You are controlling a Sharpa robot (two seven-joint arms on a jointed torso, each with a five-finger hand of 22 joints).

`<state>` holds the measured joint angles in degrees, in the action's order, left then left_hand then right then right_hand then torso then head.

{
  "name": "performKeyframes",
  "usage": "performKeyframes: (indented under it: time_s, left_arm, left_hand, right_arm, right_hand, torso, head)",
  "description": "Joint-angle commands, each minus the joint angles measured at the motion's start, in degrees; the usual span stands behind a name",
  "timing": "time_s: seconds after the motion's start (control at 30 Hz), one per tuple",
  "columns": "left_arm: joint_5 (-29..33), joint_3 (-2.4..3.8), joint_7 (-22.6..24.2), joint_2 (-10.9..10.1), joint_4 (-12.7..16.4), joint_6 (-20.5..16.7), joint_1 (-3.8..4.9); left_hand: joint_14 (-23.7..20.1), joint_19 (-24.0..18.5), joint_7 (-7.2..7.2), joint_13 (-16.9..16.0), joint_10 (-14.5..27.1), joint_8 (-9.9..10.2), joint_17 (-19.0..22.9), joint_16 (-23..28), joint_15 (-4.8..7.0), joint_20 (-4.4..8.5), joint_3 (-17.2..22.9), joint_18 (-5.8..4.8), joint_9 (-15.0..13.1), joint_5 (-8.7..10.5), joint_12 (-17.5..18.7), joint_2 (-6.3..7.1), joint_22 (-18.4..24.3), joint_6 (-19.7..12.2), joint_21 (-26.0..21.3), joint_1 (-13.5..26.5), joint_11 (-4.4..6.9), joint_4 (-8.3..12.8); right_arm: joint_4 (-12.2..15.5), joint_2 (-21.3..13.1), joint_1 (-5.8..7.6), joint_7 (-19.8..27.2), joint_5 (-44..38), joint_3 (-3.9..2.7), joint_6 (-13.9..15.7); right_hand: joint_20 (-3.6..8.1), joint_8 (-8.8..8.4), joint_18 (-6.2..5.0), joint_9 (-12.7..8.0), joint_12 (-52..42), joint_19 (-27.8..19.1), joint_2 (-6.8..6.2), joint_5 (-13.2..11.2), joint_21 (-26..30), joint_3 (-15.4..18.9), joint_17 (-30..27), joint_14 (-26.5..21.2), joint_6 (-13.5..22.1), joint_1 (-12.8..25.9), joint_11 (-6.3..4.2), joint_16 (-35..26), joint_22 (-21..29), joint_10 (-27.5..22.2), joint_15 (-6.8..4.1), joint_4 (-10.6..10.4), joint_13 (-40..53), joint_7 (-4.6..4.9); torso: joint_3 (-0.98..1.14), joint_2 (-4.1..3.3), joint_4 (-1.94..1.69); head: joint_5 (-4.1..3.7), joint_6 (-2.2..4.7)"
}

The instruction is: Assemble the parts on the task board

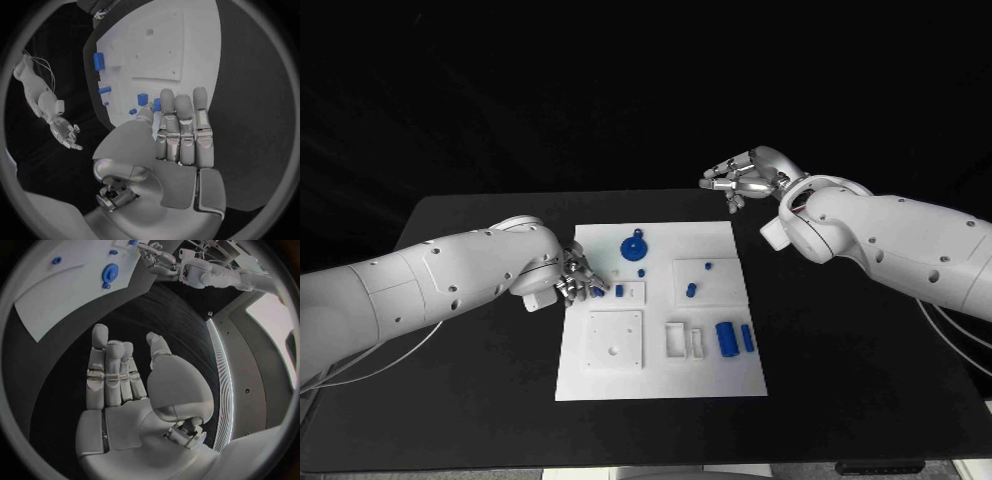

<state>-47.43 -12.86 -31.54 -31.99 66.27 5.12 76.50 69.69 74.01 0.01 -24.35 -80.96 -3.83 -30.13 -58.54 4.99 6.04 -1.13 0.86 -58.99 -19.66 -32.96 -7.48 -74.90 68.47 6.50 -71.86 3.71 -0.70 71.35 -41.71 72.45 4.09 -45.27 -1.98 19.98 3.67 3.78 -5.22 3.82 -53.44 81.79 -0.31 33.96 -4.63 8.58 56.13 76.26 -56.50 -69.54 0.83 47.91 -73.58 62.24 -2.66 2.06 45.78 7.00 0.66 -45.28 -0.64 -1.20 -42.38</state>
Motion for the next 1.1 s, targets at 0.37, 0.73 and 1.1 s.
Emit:
performKeyframes:
  time_s: [0.37,0.73,1.1]
  left_arm:
    - [-6.9,0.04,1.1,0.7,0.0,0.4,0.0]
    - [-9.3,0.03,1.0,0.8,0.1,2.9,0.0]
    - [-10.2,0.03,1.8,0.9,0.4,2.8,0.0]
  left_hand:
    - [0.3,-0.3,-0.55,-0.1,-0.3,-0.2,-0.1,-0.2,0.36,0.37,2.7,-0.86,0.1,0.33,-0.4,-0.99,-1.2,0.6,0.7,-1.8,0.19,3.7]
    - [0.3,-0.5,-0.5,-0.1,-0.3,-0.1,-0.1,-0.2,0.34,0.37,2.7,-0.85,0.4,0.35,-0.3,-1.01,-1.2,0.6,1.0,-2.0,0.16,4.6]
    - [0.4,-0.7,-0.48,-0.1,-0.4,-0.1,-0.2,-0.3,0.35,0.39,2.6,-0.86,0.8,0.39,-0.4,-1.28,-1.2,0.7,1.5,-1.7,0.16,5.5]
  right_arm:
    - [0.0,0.0,-0.14,0.2,-0.1,-0.02,-1.1]
    - [-0.1,0.1,-0.15,0.2,-0.1,-0.02,-1.2]
    - [-0.1,0.1,-0.16,0.2,-0.1,-0.02,-1.2]
  right_hand:
    - [-0.05,-0.18,0.08,-0.1,-0.1,0.0,0.14,0.1,0.4,-0.1,-0.1,-0.2,0.6,0.6,0.24,0.2,0.0,-0.1,0.06,-0.4,0.1,0.02]
    - [-0.05,-0.18,0.08,-0.1,-0.1,0.0,0.14,0.1,0.4,-0.1,-0.1,-0.2,0.6,0.6,0.24,0.2,0.0,-0.1,0.06,-0.4,0.1,0.02]
    - [-0.06,-0.17,0.08,-0.1,-0.1,0.0,0.15,0.1,0.4,-0.1,-0.1,-0.2,0.6,0.6,0.25,0.2,0.0,-0.2,0.07,-0.4,0.1,0.01]
  torso:
    - [0.01,-0.03,0.0]
    - [-0.01,0.05,-0.04]
    - [-0.02,0.01,-0.05]
  head:
    - [-0.01,-0.13]
    - [-0.11,-0.11]
    - [-0.14,-0.16]
